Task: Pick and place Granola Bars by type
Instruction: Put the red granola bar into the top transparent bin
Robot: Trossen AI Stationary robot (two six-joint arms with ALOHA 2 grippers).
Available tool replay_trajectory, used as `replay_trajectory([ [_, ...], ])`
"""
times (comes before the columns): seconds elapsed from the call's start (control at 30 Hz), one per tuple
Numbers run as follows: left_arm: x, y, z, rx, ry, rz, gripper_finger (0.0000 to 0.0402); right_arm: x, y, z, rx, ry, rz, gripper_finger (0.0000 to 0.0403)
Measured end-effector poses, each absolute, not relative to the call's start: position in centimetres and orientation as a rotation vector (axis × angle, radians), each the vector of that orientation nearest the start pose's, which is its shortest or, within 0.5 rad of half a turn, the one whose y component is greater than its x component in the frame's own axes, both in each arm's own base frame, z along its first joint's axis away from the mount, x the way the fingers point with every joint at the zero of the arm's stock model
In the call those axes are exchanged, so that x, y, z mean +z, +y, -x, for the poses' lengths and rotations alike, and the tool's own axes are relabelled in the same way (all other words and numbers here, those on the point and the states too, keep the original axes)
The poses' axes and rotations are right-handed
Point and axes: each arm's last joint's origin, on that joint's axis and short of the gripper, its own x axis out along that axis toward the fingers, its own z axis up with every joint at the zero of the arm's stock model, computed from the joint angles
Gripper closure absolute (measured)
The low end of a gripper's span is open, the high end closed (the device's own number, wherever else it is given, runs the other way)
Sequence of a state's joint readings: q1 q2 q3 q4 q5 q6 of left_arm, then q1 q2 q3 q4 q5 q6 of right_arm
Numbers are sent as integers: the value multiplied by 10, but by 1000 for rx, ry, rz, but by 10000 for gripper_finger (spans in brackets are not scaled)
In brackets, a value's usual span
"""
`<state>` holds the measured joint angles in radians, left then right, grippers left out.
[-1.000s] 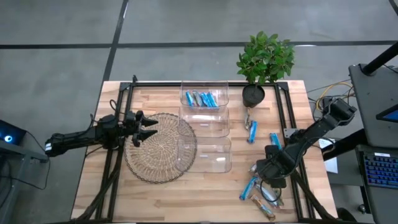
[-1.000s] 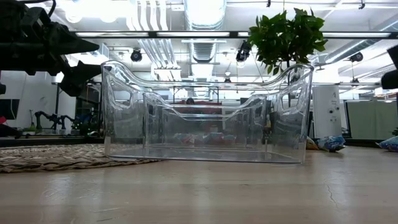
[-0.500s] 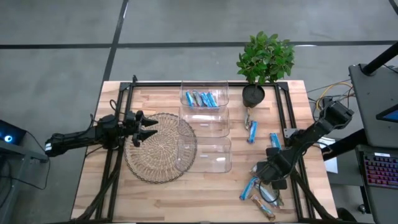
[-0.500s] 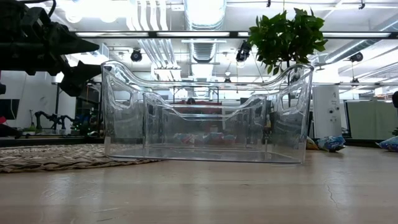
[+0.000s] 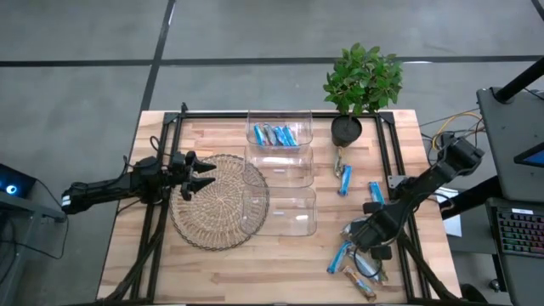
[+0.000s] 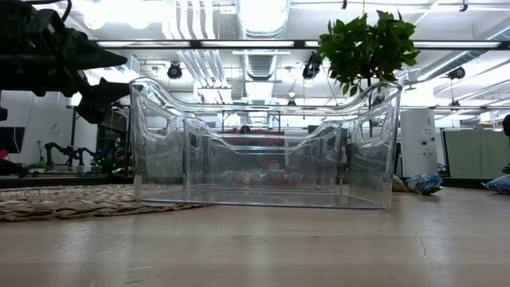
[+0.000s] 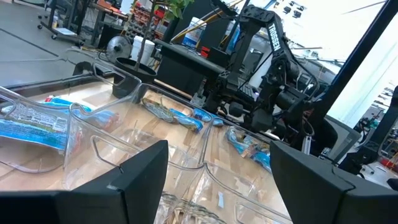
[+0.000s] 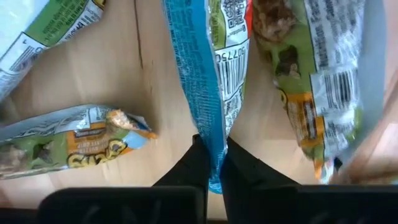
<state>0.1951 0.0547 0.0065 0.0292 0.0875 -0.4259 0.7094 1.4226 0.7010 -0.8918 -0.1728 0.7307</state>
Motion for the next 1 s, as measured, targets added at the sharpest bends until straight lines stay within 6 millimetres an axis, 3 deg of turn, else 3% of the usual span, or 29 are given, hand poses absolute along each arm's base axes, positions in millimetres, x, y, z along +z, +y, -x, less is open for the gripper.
replay_trajectory([
  [0.27, 164, 17, -99, 110, -4, 428, 140, 195, 146, -163, -33, 1649, -245, 394],
  [0.57, 164, 17, -99, 110, -4, 428, 140, 248, 160, -187, -255, 1444, -462, 394],
  [0.77, 164, 17, -99, 110, -4, 428, 140, 266, 169, -206, -366, 1318, -565, 394],
  [1.0, 164, 17, -99, 110, -4, 428, 140, 281, 180, -247, -405, 1242, -626, 394],
])
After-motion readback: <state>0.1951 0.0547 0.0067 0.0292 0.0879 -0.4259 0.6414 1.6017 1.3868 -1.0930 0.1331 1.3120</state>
